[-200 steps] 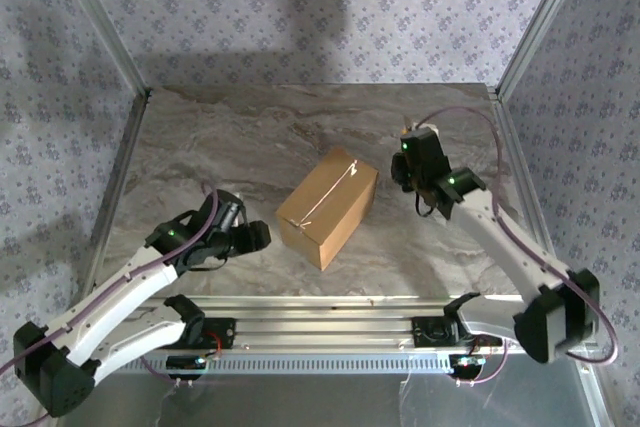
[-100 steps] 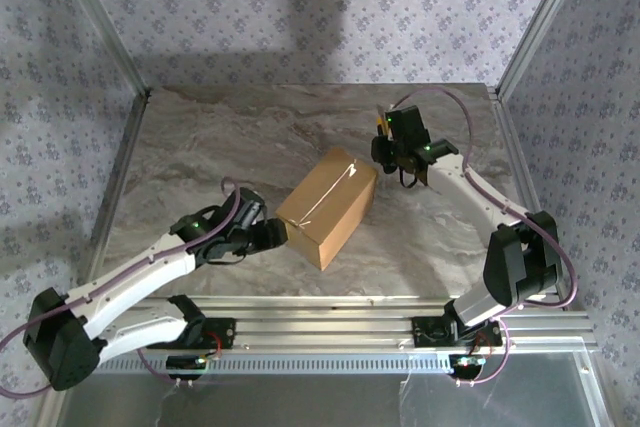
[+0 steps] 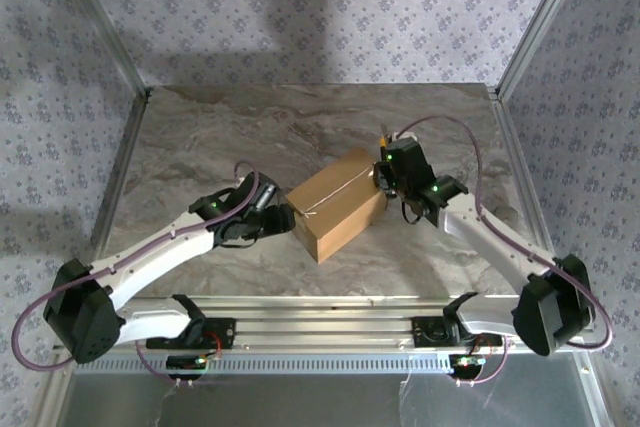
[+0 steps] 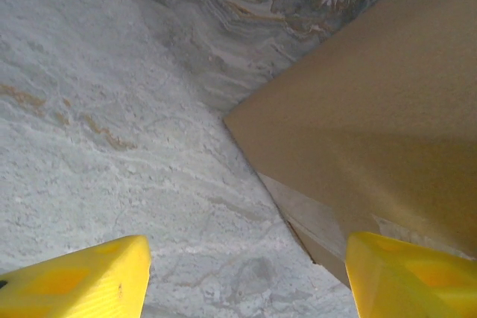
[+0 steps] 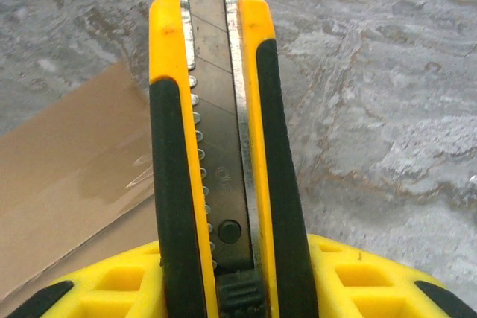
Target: Unpack the express box
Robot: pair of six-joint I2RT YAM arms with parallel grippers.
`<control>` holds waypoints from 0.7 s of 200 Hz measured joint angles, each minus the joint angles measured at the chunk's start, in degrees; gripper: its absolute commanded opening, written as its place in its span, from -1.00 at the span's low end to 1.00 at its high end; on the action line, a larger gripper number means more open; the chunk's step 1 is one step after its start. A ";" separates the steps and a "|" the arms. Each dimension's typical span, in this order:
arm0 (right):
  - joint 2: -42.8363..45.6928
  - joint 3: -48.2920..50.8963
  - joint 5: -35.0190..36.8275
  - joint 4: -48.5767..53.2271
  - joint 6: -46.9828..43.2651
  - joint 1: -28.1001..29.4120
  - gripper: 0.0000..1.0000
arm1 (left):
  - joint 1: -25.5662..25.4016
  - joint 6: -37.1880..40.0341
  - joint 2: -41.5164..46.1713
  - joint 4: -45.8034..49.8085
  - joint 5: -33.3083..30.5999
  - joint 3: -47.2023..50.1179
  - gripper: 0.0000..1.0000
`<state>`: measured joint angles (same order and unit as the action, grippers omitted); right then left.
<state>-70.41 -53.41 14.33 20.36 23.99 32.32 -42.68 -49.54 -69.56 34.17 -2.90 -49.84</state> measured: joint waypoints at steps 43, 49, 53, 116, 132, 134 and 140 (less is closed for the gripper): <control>6.47 4.33 2.08 2.38 5.05 7.06 -1.00 | 5.97 3.08 -1.73 0.24 -0.17 -1.55 0.40; 7.10 4.72 2.54 2.84 5.88 8.33 -1.00 | 6.80 3.52 -1.77 0.28 -0.17 -1.66 0.40; 7.48 4.92 2.86 3.13 6.38 9.09 -1.00 | 7.43 3.80 -1.81 0.28 -0.15 -1.77 0.40; 10.27 5.25 7.54 8.92 15.54 20.37 -1.00 | 15.10 10.05 -2.27 2.12 0.52 -3.32 0.41; 10.78 4.15 7.80 12.15 16.00 20.76 -1.00 | 15.85 11.67 -1.05 4.37 0.50 -3.37 0.41; 10.86 4.02 7.80 12.59 16.02 20.74 -1.00 | 15.93 11.87 -0.74 4.76 0.50 -3.37 0.41; 11.06 3.63 7.78 13.84 15.98 20.41 -1.00 | 16.15 12.35 0.13 5.77 0.50 -3.37 0.42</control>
<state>-59.35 -49.78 22.11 34.20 39.97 52.73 -26.52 -37.19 -69.43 39.94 -2.39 -53.21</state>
